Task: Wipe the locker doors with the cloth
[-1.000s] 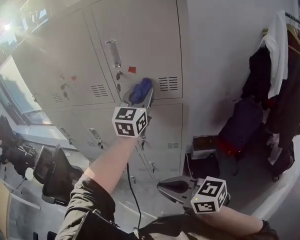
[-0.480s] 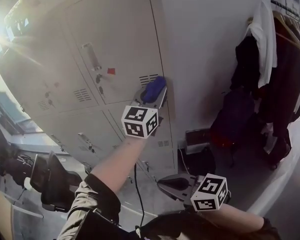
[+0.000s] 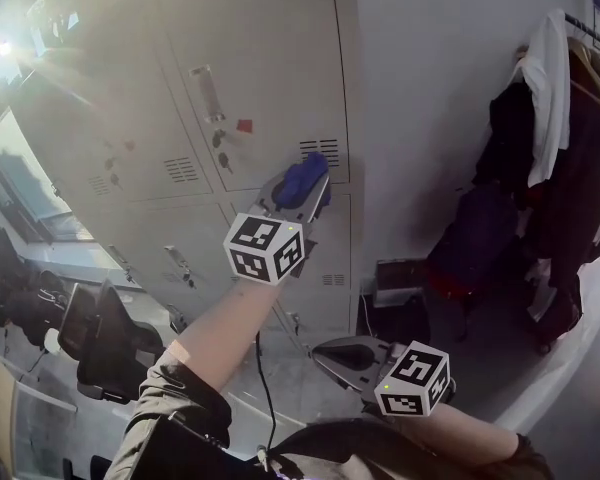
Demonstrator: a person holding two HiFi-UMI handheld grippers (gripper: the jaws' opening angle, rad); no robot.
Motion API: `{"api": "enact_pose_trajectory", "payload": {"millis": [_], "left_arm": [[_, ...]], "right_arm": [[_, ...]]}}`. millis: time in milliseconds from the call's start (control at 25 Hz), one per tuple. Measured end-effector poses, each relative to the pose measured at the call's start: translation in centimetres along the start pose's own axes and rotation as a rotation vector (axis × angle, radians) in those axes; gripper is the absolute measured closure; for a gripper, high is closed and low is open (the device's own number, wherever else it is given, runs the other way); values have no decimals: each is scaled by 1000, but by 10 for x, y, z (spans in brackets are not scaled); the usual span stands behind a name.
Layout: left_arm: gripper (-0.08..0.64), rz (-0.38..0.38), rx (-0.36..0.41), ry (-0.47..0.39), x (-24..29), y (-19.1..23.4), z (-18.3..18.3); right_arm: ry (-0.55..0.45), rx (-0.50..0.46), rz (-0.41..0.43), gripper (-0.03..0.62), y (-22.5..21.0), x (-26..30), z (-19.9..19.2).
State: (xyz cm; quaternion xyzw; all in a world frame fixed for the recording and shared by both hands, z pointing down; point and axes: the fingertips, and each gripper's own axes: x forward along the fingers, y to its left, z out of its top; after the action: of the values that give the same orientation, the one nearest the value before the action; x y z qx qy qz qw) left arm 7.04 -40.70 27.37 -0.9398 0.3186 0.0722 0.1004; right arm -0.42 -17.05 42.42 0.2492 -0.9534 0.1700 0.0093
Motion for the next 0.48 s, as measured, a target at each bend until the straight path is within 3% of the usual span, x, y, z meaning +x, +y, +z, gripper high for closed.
{"api": "enact_pose_trajectory", "payload": {"millis": [200,480], "left_arm": [[437,52,-15,-22,-70,14,17],[437,97,-96,5,-169,14,8]], "right_arm": [[-11,-28,6,588,-2,10,-3],[-6,-55,0,588,-2,21,-12]]}}
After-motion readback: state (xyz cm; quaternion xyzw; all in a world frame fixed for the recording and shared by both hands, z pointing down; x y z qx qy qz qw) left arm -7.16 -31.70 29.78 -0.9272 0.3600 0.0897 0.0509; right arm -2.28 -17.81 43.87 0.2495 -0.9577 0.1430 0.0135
